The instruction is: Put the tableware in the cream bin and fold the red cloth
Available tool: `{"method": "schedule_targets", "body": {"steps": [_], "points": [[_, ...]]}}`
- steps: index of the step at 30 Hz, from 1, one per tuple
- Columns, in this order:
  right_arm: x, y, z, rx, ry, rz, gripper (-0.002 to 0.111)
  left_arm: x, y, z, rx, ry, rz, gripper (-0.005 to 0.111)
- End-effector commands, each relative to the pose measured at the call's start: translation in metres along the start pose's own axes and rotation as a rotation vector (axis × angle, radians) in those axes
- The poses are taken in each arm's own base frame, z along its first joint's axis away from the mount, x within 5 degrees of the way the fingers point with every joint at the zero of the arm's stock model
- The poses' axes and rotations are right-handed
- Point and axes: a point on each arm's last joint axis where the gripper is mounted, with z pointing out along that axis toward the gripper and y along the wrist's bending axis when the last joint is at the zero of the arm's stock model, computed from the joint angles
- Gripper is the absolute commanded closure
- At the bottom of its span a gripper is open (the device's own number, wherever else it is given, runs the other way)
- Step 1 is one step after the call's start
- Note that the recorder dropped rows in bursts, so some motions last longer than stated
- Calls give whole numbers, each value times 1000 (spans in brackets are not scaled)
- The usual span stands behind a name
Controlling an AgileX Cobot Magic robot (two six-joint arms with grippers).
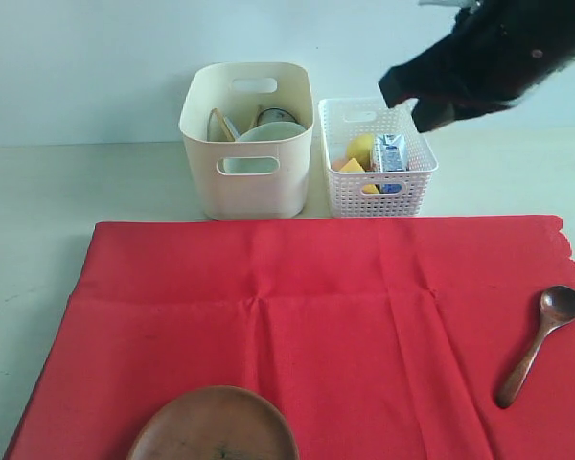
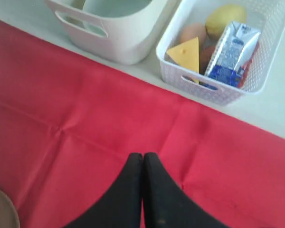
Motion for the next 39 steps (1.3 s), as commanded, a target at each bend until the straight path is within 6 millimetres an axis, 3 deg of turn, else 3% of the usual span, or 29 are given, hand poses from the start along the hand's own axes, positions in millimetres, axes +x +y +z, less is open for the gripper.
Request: {"method": "schedule_targets", "body": {"steps": [1,9,14,28,39], "points": [[31,-1,-18,24,-22,-20,108,0,0,0,5,-16,1,107],[79,0,-38,30,-86,-20,108,0,0,0,5,-16,1,107],[98,1,-47,34,-138,-21,108,0,0,0,5,-16,1,107],[123,4,-69,26,-89,-68,108,0,0,0,5,-16,1,107],[137,5,-82,29,-168,-71,108,0,0,0,5,-16,1,107]]}}
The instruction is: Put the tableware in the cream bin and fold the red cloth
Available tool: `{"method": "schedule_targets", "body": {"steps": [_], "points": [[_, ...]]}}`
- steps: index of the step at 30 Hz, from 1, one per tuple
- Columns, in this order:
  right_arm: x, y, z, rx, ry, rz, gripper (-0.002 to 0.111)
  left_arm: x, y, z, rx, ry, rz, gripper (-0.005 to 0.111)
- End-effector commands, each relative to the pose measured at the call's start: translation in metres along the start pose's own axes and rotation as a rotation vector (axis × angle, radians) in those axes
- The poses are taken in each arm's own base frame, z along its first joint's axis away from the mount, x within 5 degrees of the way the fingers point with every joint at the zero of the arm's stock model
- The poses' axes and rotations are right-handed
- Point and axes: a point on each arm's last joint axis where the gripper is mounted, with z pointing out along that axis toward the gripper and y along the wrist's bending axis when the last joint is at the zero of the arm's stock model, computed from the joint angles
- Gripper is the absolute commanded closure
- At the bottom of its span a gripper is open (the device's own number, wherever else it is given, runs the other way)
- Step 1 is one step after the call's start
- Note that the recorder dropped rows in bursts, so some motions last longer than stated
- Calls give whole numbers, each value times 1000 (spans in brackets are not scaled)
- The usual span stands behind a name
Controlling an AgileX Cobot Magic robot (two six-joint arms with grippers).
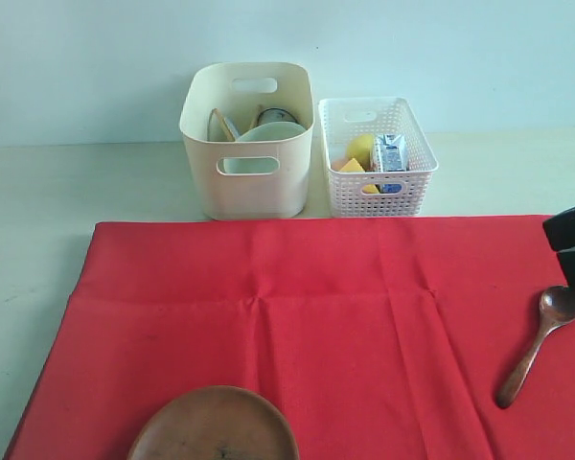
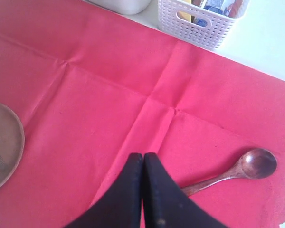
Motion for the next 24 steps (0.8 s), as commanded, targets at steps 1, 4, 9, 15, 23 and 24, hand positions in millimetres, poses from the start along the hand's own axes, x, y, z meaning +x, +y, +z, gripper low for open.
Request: {"method": "schedule_targets", "body": {"steps": [1,4,9,15,23,24], "points": [[4,0,-7,9,-60,-13,108,0,0,0,5,-16,1,107],[7,0,-12,12,-90,-14,108,0,0,0,5,-16,1,107],[7,1,-16,13,-109,-15,108,0,0,0,5,-16,1,107],[7,1,-16,13,-109,-15,108,0,0,0,5,-16,1,107],[7,1,-16,8,-109,-10,108,0,0,0,5,-16,1,107],[7,1,-16,8,-109,-10,108,0,0,0,5,-16,1,107]]}}
